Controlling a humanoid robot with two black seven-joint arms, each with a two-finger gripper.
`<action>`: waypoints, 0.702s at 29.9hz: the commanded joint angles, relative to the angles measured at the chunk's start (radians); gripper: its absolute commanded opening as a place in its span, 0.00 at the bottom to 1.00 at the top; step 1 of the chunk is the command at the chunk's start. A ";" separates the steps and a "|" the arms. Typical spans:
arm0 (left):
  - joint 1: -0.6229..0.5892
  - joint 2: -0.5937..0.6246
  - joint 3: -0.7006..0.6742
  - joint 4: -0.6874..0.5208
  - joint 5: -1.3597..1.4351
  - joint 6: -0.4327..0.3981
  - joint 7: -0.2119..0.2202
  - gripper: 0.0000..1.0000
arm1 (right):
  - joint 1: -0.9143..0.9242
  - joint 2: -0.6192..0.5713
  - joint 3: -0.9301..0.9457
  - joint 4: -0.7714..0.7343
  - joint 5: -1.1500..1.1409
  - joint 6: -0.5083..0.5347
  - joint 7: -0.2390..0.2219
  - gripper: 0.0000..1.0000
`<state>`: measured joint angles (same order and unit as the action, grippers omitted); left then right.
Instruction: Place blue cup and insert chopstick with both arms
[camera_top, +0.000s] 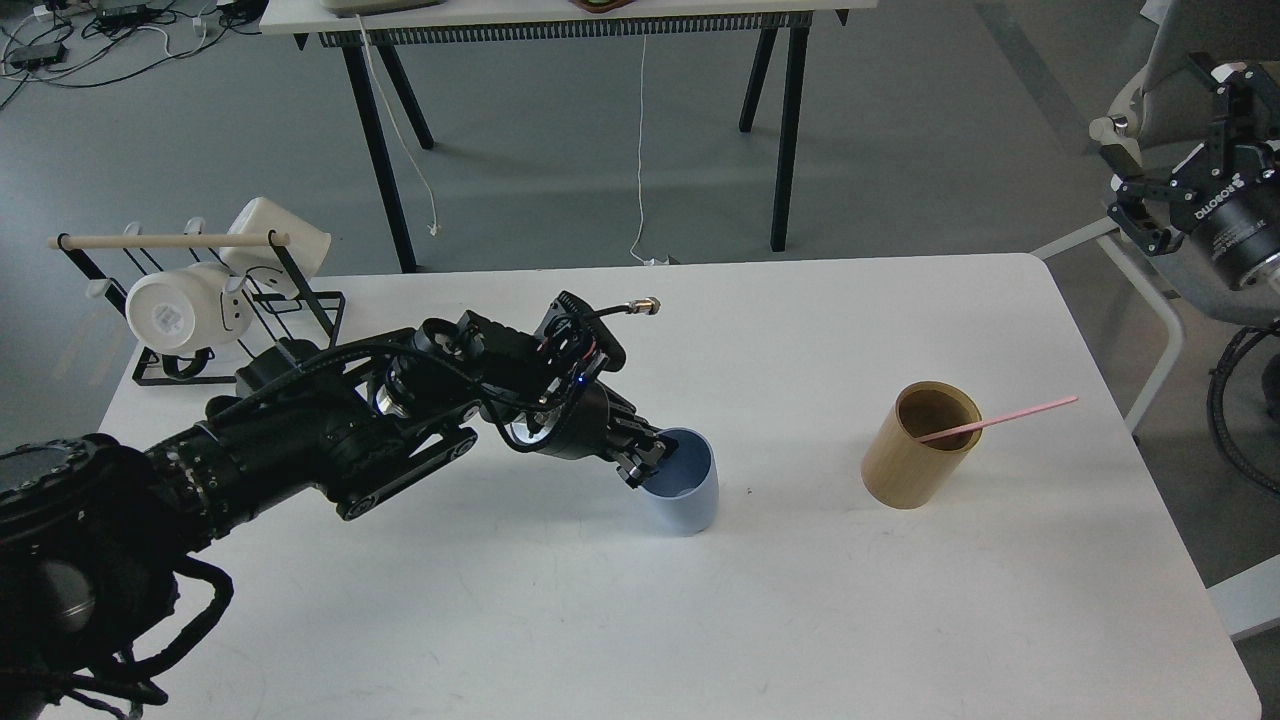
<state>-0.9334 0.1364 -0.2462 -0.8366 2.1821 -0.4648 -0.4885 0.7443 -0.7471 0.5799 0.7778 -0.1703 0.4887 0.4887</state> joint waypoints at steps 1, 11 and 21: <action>-0.001 0.000 -0.010 -0.007 0.000 -0.002 0.000 0.17 | 0.000 -0.002 0.000 0.000 0.000 0.000 0.000 0.97; -0.001 0.009 -0.016 -0.012 -0.027 -0.003 0.000 0.27 | 0.000 -0.002 0.000 0.000 0.000 0.000 0.000 0.97; -0.012 0.034 -0.084 -0.053 -0.295 -0.024 0.000 0.47 | 0.000 -0.003 -0.002 0.001 -0.002 0.000 0.000 0.97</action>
<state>-0.9410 0.1587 -0.3036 -0.8801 1.9901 -0.4869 -0.4885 0.7439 -0.7486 0.5799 0.7778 -0.1703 0.4887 0.4887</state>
